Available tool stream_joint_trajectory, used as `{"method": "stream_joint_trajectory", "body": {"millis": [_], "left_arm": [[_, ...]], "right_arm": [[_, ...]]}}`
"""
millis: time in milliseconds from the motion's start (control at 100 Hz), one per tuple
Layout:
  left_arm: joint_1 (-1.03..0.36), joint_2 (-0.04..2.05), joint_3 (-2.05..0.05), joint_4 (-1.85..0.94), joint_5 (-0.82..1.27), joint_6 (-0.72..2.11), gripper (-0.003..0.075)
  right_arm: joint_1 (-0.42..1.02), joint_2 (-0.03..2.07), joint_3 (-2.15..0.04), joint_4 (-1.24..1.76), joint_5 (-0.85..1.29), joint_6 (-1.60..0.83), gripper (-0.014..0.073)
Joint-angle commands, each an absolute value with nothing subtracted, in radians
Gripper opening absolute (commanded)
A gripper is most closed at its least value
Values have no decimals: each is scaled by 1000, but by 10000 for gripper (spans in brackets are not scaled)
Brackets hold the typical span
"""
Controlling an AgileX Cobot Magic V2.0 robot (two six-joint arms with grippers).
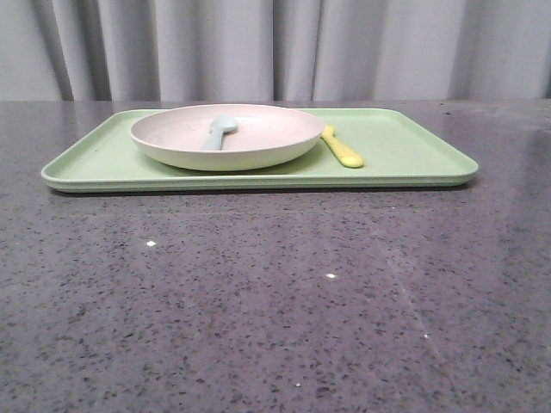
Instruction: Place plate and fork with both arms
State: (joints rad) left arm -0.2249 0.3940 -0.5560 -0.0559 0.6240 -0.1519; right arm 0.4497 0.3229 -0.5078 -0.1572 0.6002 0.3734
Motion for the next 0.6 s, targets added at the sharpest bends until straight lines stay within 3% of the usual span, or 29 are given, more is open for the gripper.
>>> {"method": "stream_joint_trajectory", "body": {"millis": [0, 230, 590], "left_arm": [[-233, 400, -581, -58, 549, -163, -20], [-180, 320, -509, -60, 462, -163, -20], [-61, 162, -219, -69, 66, 28, -20]], "right_arm": [[448, 329, -531, -180, 530, 367, -67], [448, 329, -531, -180, 530, 367, -67], [448, 329, -531, -180, 530, 367, -67]]}}
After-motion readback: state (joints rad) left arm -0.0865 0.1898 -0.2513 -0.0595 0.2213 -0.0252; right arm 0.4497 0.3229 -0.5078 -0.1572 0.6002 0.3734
